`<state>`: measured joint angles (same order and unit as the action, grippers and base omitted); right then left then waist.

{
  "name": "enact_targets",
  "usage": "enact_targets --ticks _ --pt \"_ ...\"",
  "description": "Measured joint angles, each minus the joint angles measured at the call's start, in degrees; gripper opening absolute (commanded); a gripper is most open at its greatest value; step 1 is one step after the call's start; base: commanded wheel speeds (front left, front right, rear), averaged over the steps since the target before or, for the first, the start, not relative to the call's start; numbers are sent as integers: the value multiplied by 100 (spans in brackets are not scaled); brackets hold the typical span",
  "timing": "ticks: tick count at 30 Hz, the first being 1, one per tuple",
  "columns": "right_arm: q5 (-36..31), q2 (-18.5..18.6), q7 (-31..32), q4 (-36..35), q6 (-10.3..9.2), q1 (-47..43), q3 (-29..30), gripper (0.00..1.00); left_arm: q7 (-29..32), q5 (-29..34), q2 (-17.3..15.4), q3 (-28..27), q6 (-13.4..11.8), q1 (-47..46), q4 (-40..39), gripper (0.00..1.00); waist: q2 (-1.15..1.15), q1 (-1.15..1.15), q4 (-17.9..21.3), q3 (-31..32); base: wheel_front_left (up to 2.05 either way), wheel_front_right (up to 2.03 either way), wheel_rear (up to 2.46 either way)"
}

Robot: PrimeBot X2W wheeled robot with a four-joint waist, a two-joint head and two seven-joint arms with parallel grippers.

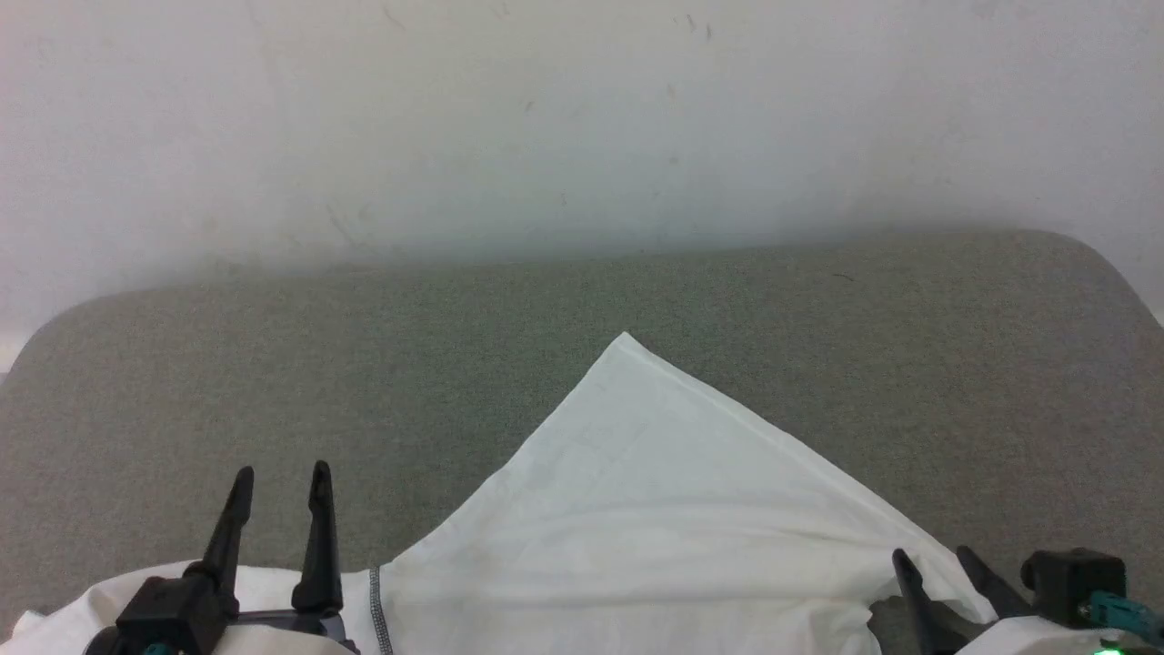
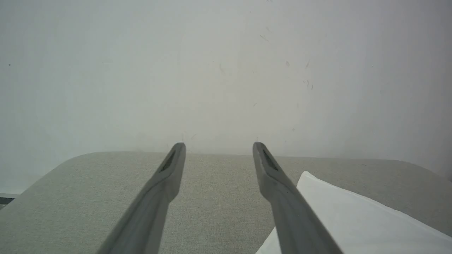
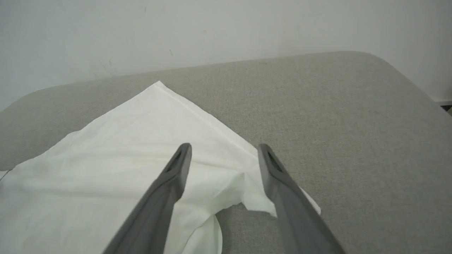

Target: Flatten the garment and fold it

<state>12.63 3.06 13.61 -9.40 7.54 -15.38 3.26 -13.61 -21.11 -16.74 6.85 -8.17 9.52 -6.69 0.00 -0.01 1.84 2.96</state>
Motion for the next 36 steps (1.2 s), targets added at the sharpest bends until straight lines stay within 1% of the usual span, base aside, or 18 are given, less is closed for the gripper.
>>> enact_targets --ticks 3,9,12,14,18,20,21,23,25,28,32,36 --pt "99 142 364 488 0 266 -105 100 -54 46 104 86 15 10 44 100 0 1 -27 -40 0 0 0" --pt "545 884 931 1559 0 1446 -626 100 -77 156 265 263 137 -250 109 100 0 1 -269 -204 0 0 0" --pt "820 1230 1247 2039 0 2044 -1007 100 -105 178 370 304 186 -511 162 100 0 2 -414 -367 0 0 0" --pt "998 1474 1501 2356 0 2412 -1363 100 -109 218 457 356 235 -649 236 100 0 2 -512 -486 0 0 0" --pt "1538 1790 2174 2982 -1 2954 -2170 100 -111 319 633 352 305 -814 327 100 0 3 -688 -730 0 0 0" --pt "1815 1950 2499 3152 -1 3181 -2502 100 -112 363 704 322 321 -866 364 100 0 2 -771 -829 0 0 0" --pt "1984 2038 2719 3236 -1 3322 -2615 49 -112 381 748 315 358 -886 374 100 0 1 -815 -872 0 0 0" --pt "2209 2199 2989 3271 -1 3563 -2825 0 -111 428 801 286 409 -901 393 100 0 1 -896 -944 0 0 0" --pt "2343 2362 3029 3233 -1 3783 -2982 0 -112 474 842 247 419 -904 411 100 0 2 -963 -1010 0 0 0" --pt "2258 2492 2649 3132 0 4230 -3144 0 -111 533 898 200 497 -956 410 100 0 3 -1019 -1125 0 0 0" --pt "1936 2652 1980 3020 2 5325 -3162 0 -112 680 1022 238 623 -1228 380 100 0 2 -1085 -1326 0 0 0" --pt "1733 2658 1439 3150 2 6436 -3182 0 -112 750 1169 290 762 -1523 368 100 0 3 -1174 -1609 0 0 0"
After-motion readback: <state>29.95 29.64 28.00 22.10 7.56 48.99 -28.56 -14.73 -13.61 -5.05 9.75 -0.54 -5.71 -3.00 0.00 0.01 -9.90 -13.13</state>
